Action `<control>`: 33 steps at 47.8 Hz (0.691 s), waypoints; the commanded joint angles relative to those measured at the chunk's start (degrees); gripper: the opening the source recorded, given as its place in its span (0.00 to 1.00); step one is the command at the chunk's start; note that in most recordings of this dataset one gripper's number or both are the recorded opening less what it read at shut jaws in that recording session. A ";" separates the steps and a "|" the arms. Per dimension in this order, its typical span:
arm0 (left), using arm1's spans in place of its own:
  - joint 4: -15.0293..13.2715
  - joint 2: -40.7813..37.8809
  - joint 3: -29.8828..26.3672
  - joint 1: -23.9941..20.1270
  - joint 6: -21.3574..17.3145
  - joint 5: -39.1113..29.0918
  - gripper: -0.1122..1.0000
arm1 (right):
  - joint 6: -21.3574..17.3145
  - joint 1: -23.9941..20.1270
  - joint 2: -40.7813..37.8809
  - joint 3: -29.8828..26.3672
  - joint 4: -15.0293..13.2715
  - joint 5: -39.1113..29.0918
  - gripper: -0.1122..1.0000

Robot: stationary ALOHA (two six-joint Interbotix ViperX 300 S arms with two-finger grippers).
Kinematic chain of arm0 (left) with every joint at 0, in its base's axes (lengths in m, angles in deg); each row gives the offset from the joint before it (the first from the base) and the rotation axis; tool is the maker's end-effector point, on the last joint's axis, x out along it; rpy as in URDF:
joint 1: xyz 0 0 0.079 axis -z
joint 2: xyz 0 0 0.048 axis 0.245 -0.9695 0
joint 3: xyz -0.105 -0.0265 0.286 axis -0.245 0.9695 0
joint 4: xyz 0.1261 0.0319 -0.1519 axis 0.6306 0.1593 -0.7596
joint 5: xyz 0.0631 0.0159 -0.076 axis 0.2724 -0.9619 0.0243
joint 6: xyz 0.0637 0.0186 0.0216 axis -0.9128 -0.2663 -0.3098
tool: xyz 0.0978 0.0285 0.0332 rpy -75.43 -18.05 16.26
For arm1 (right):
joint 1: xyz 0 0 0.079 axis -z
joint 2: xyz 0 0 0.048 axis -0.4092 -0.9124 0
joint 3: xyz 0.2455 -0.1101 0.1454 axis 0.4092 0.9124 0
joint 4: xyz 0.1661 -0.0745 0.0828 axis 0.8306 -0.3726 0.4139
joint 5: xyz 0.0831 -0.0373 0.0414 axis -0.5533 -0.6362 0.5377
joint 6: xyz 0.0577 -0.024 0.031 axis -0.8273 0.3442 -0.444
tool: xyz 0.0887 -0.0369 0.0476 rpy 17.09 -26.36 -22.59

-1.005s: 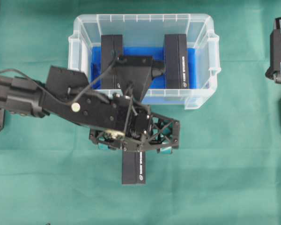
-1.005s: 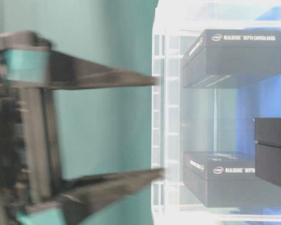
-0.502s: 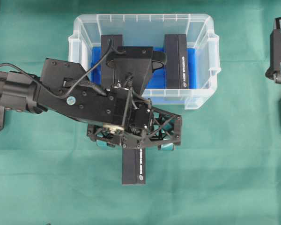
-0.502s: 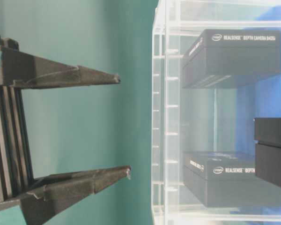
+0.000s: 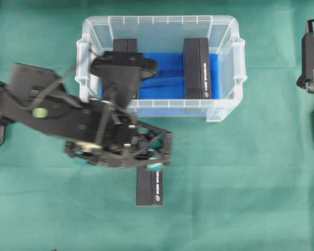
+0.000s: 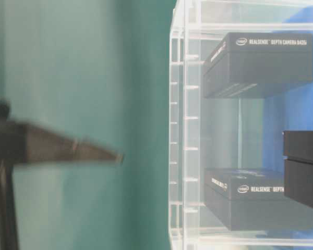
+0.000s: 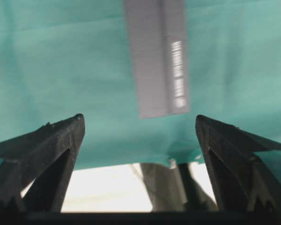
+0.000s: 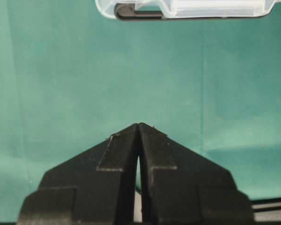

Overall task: Take the box out of the case with the left arm.
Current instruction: 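Open the left gripper, release the box, and withdraw left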

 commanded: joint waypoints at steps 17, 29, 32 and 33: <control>0.09 19.42 18.37 4.13 3.69 0.18 0.94 | 0.18 0.00 0.00 -0.44 -0.09 0.18 0.12; 0.00 26.98 26.19 4.75 5.27 1.67 0.94 | 0.26 0.00 0.00 -0.35 -0.09 0.18 0.12; 0.00 27.86 27.07 4.57 5.10 1.67 0.94 | 0.26 0.00 0.00 -0.35 -0.09 0.18 0.12; 0.00 28.13 27.33 4.48 5.01 1.58 0.94 | 0.26 0.00 0.00 -0.44 -0.09 0.18 0.12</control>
